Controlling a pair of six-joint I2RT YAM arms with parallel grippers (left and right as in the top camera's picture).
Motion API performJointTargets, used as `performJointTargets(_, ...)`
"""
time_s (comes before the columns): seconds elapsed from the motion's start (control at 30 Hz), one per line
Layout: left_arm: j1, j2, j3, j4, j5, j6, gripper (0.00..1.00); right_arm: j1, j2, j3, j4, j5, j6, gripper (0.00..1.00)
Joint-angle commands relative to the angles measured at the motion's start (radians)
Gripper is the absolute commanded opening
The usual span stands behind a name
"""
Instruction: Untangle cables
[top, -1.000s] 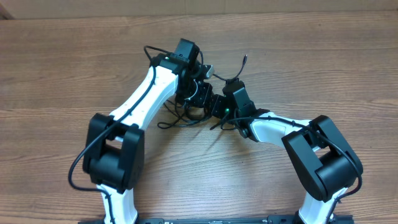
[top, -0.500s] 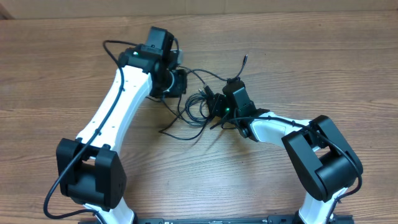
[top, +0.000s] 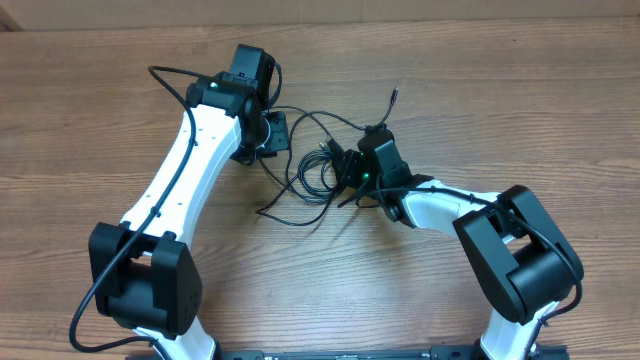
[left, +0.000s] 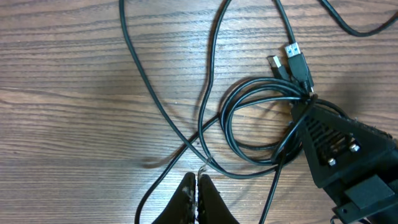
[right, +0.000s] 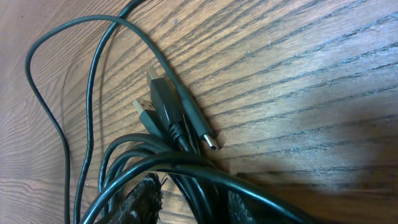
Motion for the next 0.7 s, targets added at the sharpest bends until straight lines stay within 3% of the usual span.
performJointTargets(0.0, -0.002, -0.005, -0.001, -0.002, -0.028, -0.021, 0.04, -0.008, 0.024, -0.011, -0.023, 0.027, -0.005, 0.35)
performJointTargets(0.23, -0.007, -0.005, -0.002, -0.002, -0.024, -0.021, 0.05, -0.008, 0.024, -0.011, -0.013, 0.002, -0.005, 0.40)
performJointTargets(0.3, -0.014, -0.003, -0.002, -0.002, -0.011, -0.020, 0.11, -0.008, 0.024, -0.011, -0.006, -0.011, -0.005, 0.40)
performJointTargets(0.37, -0.026, -0.001, -0.002, -0.001, -0.004, -0.016, 0.23, -0.008, 0.024, -0.011, -0.005, -0.014, -0.005, 0.39)
performJointTargets(0.5, -0.059, 0.019, -0.002, 0.006, 0.010, -0.016, 0.37, -0.008, 0.024, -0.011, -0.005, -0.018, -0.005, 0.24)
performJointTargets(0.67, -0.113, 0.061, -0.002, 0.006, 0.021, 0.002, 0.39, -0.012, 0.024, -0.011, -0.013, -0.057, -0.005, 0.23)
